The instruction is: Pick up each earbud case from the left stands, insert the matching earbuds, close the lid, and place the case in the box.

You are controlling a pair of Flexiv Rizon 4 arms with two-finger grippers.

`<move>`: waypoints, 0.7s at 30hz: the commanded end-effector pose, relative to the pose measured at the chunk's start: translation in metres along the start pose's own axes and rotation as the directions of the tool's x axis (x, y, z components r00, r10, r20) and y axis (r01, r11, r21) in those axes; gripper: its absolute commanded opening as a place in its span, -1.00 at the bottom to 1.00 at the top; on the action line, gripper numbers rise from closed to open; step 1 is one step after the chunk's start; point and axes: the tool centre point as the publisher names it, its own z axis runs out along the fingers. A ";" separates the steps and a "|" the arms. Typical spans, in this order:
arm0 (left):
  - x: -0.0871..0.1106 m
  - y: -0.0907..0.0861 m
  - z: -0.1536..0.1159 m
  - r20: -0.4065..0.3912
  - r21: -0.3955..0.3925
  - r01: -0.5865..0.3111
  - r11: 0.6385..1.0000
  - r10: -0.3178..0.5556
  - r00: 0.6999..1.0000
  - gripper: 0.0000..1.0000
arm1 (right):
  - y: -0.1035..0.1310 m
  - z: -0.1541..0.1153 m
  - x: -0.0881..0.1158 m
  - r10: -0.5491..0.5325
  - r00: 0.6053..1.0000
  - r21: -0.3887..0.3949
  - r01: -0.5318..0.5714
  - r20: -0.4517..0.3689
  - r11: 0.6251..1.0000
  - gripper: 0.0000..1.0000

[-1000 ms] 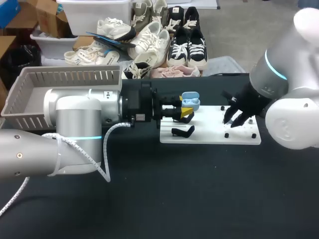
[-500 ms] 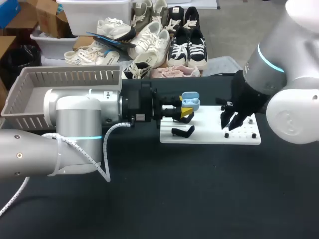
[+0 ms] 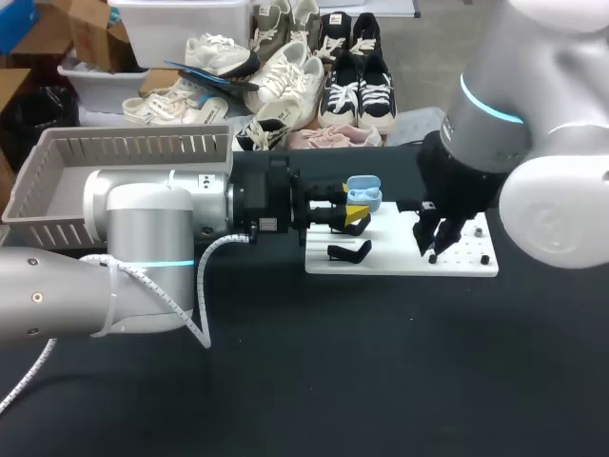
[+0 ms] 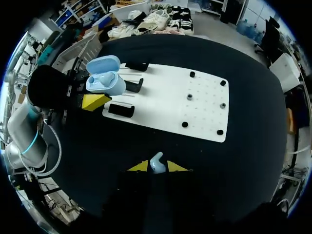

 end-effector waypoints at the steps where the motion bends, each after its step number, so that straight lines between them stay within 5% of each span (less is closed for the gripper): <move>1: 0.000 -0.001 0.000 0.001 -0.004 -0.001 1.000 0.001 1.000 -1.00 | 0.013 -0.020 0.004 -0.033 0.999 0.038 0.033 0.001 0.999 -1.00; 21: 0.000 -0.001 0.000 0.001 -0.004 -0.001 1.000 0.001 1.000 -1.00 | 0.083 -0.059 -0.033 -0.283 0.959 0.098 0.281 0.006 0.955 -1.00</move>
